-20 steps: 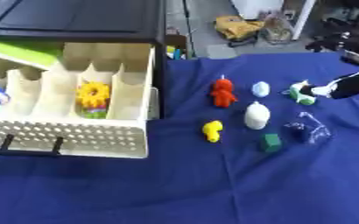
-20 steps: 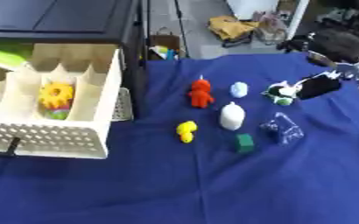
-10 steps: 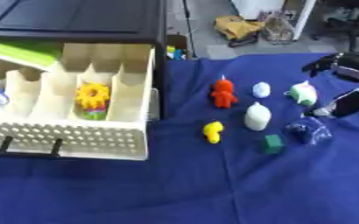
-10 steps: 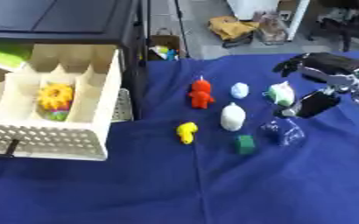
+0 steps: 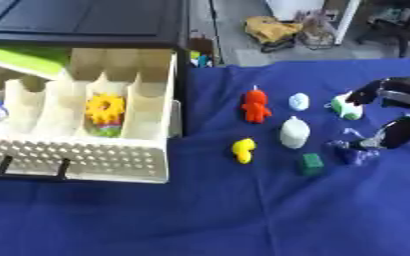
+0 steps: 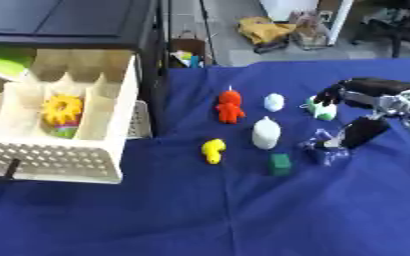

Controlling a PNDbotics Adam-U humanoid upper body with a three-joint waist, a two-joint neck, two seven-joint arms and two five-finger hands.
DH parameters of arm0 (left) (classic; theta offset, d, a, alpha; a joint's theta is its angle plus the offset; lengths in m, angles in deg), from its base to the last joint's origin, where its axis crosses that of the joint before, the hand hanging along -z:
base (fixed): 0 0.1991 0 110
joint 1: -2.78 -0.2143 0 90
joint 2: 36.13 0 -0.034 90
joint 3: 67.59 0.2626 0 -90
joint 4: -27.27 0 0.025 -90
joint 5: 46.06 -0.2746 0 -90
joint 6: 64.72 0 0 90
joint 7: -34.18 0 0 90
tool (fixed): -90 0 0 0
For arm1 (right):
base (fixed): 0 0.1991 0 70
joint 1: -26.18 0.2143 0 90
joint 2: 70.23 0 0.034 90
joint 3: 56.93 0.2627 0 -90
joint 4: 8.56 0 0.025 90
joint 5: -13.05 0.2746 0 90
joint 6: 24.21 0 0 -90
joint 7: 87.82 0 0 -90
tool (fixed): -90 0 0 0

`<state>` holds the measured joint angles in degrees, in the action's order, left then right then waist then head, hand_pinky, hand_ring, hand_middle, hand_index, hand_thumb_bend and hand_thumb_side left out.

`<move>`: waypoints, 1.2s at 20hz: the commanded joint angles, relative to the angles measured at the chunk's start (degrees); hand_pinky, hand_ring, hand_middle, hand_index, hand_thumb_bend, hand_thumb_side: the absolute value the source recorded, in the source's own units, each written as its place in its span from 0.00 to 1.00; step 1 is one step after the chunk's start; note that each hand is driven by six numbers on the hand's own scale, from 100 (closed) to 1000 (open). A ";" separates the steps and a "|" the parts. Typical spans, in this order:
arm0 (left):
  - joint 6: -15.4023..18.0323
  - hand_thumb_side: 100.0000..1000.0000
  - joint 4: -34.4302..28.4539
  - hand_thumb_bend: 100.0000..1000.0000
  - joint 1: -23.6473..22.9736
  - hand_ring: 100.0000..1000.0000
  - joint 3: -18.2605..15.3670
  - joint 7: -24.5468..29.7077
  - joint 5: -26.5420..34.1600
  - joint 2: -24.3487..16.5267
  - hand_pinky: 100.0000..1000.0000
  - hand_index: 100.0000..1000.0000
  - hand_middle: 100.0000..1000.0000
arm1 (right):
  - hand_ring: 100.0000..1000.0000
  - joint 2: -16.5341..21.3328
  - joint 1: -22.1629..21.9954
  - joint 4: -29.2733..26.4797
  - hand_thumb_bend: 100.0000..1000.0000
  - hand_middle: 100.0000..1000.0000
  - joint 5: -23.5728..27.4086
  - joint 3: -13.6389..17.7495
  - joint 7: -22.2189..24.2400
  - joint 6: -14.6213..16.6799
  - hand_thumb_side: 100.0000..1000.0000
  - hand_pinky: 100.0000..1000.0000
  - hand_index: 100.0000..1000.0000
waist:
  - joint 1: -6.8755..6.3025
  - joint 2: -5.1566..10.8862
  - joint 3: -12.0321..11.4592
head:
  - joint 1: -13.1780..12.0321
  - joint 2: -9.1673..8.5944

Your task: Pick up objects from table and place into drawer.

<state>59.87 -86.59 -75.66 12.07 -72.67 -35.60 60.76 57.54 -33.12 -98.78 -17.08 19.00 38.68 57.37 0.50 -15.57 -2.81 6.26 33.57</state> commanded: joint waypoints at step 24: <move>-0.17 1.00 -0.74 0.20 0.71 0.60 0.30 0.25 -0.73 0.07 0.38 0.83 0.59 | 0.88 -3.17 3.36 5.78 0.50 0.83 -7.57 1.99 10.56 -2.31 0.33 0.75 0.96 | -0.41 -0.24 -0.55 | 1.15 -1.63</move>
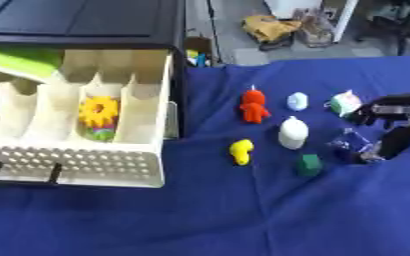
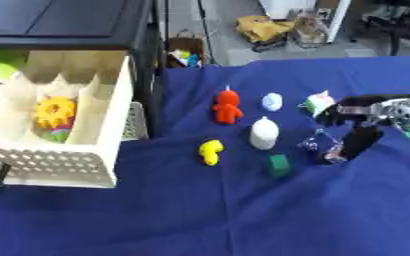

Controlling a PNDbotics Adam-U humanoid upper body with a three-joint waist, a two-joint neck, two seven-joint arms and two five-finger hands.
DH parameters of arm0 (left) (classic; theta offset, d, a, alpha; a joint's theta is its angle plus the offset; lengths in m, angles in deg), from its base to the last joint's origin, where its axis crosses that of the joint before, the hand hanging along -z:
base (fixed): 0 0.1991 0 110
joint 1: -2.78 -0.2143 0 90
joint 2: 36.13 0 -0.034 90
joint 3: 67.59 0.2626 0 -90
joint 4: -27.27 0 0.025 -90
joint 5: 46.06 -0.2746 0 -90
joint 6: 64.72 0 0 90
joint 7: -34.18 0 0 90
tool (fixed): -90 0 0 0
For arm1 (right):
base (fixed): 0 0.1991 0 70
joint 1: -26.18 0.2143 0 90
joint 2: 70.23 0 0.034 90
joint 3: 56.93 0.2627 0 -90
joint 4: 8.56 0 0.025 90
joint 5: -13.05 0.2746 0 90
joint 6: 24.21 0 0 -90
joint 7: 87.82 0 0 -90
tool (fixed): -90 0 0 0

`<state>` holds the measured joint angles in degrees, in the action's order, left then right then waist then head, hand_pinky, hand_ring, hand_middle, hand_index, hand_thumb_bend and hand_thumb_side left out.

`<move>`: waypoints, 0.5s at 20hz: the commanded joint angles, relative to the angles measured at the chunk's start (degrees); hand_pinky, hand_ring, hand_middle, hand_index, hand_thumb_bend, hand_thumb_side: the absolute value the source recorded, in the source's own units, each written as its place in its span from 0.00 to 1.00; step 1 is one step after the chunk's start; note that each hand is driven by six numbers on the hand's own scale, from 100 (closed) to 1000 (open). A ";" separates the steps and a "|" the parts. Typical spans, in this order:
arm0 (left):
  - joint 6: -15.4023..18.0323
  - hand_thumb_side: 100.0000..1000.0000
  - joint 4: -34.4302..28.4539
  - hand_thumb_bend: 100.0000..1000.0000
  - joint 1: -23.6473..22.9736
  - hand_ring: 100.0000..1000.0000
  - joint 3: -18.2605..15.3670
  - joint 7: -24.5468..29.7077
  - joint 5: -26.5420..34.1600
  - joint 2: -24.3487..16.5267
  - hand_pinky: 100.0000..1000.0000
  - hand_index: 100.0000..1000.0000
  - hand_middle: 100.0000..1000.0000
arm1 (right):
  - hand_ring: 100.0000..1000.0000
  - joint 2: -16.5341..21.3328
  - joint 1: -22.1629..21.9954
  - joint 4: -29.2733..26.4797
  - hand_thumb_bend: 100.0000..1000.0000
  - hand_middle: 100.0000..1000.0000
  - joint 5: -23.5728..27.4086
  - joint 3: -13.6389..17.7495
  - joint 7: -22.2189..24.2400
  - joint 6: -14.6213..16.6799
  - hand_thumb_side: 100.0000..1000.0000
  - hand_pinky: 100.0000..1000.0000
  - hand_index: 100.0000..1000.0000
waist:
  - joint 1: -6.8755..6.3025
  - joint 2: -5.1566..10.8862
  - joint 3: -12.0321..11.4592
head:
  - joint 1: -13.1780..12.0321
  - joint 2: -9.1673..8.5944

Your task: Pick up objects from table and place into drawer.

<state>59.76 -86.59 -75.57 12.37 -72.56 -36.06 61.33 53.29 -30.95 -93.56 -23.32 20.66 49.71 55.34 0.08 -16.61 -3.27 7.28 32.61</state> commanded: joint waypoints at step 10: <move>-0.17 1.00 -0.74 0.20 0.78 0.60 0.05 0.18 -0.40 -0.34 0.38 0.83 0.59 | 0.88 0.74 1.05 1.90 0.50 0.84 -5.93 -0.41 -1.58 -0.96 0.34 0.74 0.95 | 0.11 0.51 -0.19 | 0.24 -0.91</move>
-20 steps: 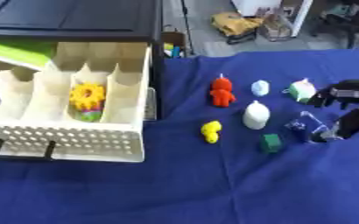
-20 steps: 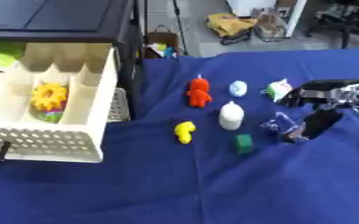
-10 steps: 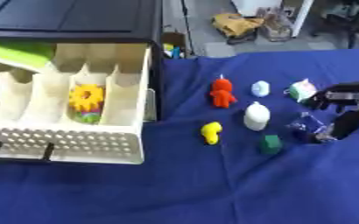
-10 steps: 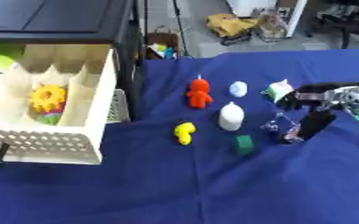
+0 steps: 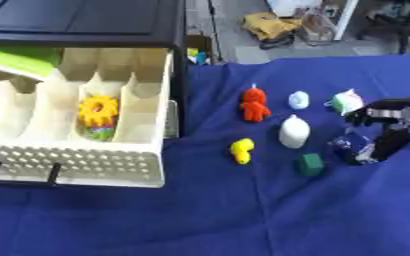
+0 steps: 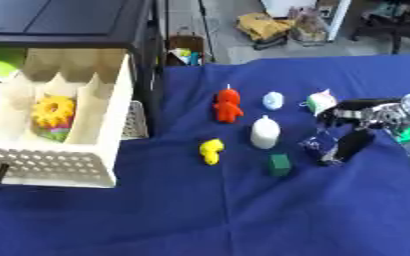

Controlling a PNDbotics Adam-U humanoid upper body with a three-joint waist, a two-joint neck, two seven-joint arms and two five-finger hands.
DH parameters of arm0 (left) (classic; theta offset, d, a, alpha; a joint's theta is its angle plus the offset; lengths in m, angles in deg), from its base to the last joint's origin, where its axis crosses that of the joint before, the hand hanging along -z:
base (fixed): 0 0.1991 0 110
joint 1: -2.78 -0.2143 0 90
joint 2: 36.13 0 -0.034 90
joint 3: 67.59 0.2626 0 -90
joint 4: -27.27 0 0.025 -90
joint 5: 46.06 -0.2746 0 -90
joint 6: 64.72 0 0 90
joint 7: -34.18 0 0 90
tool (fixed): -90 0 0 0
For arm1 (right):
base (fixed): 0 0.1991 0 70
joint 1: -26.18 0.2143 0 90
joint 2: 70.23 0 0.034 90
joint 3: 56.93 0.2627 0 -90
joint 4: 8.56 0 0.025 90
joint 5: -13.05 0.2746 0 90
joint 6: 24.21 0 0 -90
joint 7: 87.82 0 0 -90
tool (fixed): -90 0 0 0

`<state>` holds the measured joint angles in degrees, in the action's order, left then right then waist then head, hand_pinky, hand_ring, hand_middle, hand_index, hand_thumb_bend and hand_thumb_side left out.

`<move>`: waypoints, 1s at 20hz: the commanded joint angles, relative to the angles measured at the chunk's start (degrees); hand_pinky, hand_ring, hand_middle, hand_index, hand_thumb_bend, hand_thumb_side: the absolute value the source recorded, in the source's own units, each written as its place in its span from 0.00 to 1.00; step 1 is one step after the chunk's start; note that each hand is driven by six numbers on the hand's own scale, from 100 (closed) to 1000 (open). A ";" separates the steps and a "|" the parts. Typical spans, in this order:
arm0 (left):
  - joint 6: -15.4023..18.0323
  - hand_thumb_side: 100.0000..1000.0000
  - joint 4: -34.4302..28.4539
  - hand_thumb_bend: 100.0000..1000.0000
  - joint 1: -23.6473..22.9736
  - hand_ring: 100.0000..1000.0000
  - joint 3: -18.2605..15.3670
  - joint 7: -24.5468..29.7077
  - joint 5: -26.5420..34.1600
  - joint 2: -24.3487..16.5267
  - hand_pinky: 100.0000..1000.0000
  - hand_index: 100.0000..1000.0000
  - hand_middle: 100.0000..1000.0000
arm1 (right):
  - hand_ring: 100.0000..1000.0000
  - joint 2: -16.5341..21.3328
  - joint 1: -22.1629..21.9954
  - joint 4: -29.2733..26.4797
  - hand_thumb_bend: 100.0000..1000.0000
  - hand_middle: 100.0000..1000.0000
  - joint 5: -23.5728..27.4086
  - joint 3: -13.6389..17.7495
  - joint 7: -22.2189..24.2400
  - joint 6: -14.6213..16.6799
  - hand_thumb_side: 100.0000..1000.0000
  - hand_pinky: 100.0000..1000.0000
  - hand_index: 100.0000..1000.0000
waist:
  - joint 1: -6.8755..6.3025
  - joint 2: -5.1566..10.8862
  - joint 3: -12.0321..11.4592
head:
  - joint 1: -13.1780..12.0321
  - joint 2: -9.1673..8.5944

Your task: Pick up objects from table and place into drawer.

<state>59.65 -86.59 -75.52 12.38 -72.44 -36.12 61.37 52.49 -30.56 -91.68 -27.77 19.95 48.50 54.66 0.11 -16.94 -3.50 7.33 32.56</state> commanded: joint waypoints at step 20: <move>-0.02 1.00 -0.74 0.19 0.89 0.60 0.16 0.34 -0.25 -0.32 0.37 0.83 0.60 | 0.85 0.81 0.76 1.78 0.48 0.76 -2.15 -0.74 0.30 -1.54 0.36 0.71 0.88 | 0.24 0.55 -0.55 | 0.87 -1.08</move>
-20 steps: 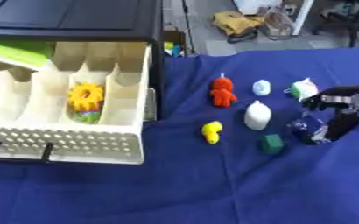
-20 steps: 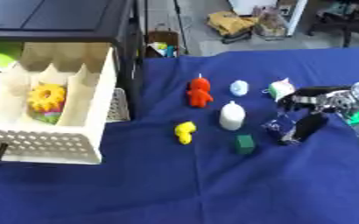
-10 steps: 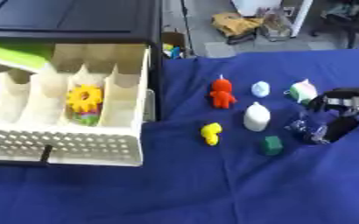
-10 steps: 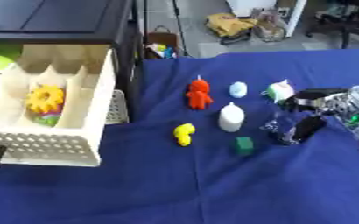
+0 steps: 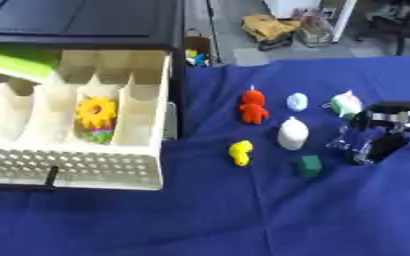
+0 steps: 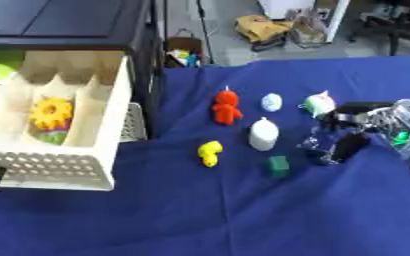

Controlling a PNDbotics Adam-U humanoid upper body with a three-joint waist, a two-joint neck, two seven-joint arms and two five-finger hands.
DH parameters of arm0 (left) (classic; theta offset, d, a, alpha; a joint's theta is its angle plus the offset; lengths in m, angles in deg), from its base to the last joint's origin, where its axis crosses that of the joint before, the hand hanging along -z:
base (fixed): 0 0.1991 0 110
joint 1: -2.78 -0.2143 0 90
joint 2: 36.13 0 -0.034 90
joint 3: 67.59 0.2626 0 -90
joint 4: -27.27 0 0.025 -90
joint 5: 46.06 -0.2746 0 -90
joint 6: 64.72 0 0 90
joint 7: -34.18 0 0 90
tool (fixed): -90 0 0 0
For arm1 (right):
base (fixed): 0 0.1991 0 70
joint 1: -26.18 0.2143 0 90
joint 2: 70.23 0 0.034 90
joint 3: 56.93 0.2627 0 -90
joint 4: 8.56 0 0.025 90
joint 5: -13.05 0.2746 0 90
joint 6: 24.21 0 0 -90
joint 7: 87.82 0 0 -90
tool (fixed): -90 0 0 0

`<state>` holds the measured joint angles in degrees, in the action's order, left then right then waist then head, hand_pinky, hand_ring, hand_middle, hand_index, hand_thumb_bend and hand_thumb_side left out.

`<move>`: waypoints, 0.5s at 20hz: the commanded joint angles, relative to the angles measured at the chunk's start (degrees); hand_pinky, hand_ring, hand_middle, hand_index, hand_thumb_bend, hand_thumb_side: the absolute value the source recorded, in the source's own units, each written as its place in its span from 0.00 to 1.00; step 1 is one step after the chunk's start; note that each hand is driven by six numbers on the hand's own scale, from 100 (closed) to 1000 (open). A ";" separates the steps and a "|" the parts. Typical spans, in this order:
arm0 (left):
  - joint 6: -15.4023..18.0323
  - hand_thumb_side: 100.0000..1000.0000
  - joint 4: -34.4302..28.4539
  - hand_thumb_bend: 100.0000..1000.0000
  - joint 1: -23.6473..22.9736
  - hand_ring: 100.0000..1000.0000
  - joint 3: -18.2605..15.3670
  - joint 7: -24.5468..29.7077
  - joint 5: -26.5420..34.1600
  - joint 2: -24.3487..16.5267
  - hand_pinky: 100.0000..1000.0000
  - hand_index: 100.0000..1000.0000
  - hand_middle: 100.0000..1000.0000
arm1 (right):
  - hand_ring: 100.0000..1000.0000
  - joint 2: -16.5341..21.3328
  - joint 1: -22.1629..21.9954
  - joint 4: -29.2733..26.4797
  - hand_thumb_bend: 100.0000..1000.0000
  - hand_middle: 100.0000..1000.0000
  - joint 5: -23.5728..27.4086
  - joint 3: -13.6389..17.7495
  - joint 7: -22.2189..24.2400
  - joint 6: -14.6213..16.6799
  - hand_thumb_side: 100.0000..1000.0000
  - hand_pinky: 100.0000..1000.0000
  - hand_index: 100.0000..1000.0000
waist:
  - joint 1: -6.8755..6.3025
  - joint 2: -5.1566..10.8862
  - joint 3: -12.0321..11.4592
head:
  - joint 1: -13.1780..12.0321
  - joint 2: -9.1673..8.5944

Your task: Pick up objects from table and place into drawer.

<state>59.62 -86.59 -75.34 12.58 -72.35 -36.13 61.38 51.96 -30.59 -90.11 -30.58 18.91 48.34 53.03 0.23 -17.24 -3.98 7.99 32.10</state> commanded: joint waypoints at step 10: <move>-0.08 1.00 -0.74 0.19 0.78 0.60 -0.01 0.29 -0.34 -0.29 0.37 0.83 0.60 | 0.82 0.84 1.28 1.79 0.45 0.71 0.12 -0.80 0.49 0.44 0.34 0.70 0.83 | 0.28 0.71 -0.12 | 0.30 -0.79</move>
<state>59.52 -86.59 -75.16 12.69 -72.23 -36.14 61.69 51.51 -30.05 -88.37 -30.28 17.87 48.87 53.37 0.45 -17.32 -4.06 8.23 32.08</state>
